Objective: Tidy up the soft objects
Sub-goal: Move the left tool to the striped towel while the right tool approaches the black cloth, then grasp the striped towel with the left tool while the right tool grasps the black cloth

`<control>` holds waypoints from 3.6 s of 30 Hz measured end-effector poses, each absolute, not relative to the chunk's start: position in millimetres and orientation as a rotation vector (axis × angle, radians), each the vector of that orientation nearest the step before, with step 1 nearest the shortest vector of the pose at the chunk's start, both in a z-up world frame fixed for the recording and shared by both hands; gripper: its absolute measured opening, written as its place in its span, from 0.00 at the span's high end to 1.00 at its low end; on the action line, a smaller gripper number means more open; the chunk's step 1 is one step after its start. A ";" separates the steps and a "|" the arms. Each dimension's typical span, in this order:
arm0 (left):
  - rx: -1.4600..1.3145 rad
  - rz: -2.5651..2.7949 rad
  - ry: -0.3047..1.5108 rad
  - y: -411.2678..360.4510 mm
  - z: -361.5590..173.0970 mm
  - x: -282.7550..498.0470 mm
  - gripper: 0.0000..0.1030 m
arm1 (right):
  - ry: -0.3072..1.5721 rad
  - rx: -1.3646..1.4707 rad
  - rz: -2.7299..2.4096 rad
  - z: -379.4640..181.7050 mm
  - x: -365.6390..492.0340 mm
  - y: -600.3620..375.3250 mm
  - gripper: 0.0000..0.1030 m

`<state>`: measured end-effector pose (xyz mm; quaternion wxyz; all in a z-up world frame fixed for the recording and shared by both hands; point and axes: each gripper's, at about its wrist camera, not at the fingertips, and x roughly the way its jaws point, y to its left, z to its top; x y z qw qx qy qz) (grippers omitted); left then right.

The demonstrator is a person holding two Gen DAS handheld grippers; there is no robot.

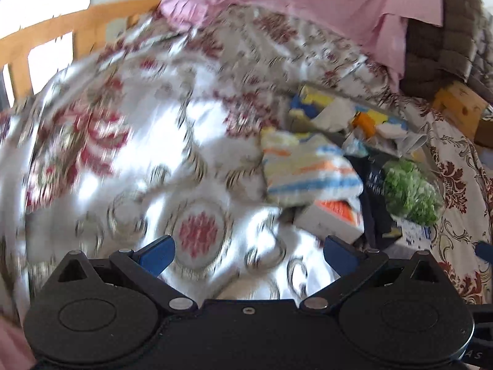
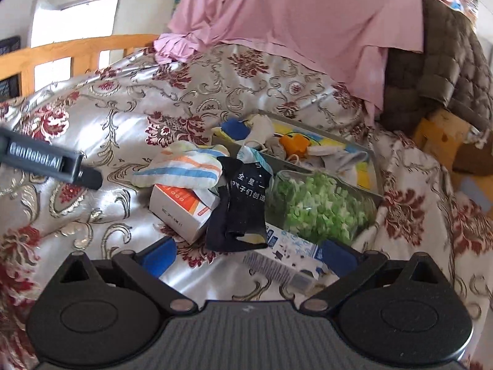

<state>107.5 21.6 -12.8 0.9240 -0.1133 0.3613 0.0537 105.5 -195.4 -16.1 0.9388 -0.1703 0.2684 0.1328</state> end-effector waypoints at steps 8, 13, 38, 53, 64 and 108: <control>-0.137 0.044 0.720 16.3 -7.5 152.0 0.01 | 0.545 -0.409 0.252 -33.6 120.7 -195.6 0.00; -0.052 -0.037 0.693 6.3 -10.9 176.8 0.01 | 0.538 -0.396 0.241 -37.3 126.5 -200.6 0.00; -0.081 -0.185 0.719 4.7 -36.0 212.4 0.01 | 0.540 -0.317 0.236 -55.3 176.1 -202.3 0.03; -0.147 -0.262 0.763 8.0 -44.1 219.5 0.51 | 0.602 -0.269 0.238 -64.9 190.7 -197.9 0.41; -0.257 -0.291 0.807 16.2 -47.3 228.8 0.76 | 0.638 -0.203 0.282 -68.1 196.8 -194.8 0.60; -0.352 -0.276 0.811 8.1 -30.9 200.0 0.40 | 0.677 0.011 0.132 -49.4 194.5 -239.4 0.49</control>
